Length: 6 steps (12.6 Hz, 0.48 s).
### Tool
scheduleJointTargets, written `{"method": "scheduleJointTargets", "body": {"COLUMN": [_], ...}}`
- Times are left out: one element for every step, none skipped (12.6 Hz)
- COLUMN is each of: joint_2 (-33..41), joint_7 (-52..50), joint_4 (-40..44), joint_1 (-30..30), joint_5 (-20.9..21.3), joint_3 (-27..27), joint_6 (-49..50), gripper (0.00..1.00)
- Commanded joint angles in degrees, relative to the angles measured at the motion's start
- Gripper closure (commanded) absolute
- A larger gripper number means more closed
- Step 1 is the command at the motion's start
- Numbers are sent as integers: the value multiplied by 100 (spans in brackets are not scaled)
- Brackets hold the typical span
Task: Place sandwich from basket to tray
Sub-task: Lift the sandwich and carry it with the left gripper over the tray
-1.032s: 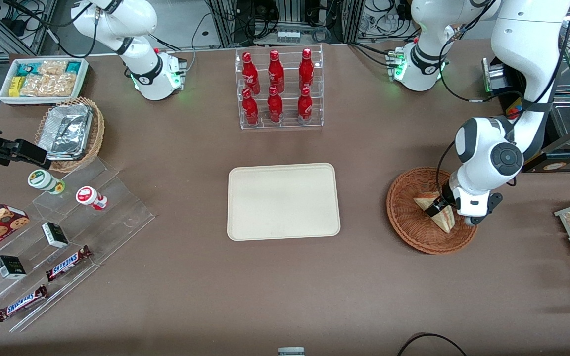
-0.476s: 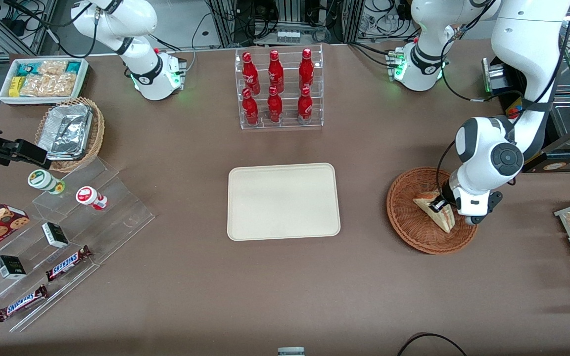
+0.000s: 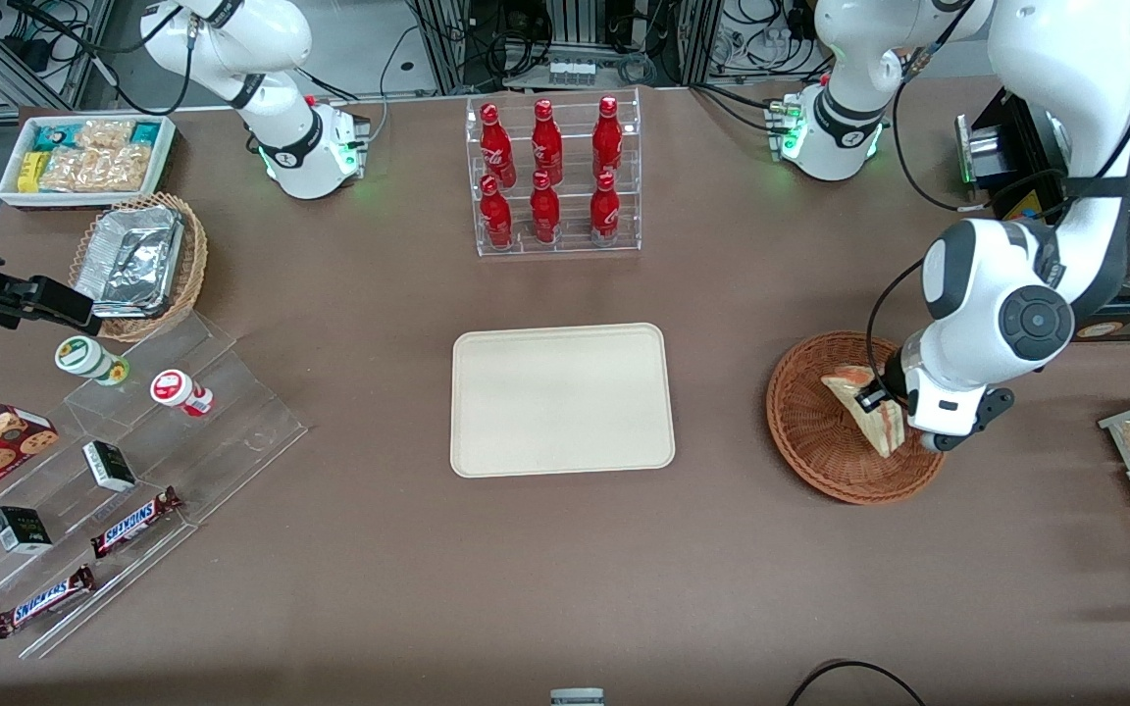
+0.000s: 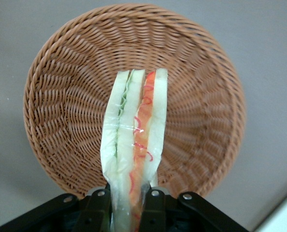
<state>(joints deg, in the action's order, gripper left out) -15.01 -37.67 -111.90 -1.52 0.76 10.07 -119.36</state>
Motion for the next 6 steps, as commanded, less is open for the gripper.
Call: {"method": "scheduleJointTargets", "body": {"joint_2": [-37,-63,-106,-203,-299,-440], "joint_7": [566,637,682,708,735,700], "joint_4": [178,178,186,230,352,510], "joint_1": [29,38,108,291,545,835], "joint_5": [48,48,48,48,48,48], "joint_3": [275,459,609,671,680,672], "joint_6": [229,229,229,229,229,229], "gripper": [100,100,100,100,100,100]}}
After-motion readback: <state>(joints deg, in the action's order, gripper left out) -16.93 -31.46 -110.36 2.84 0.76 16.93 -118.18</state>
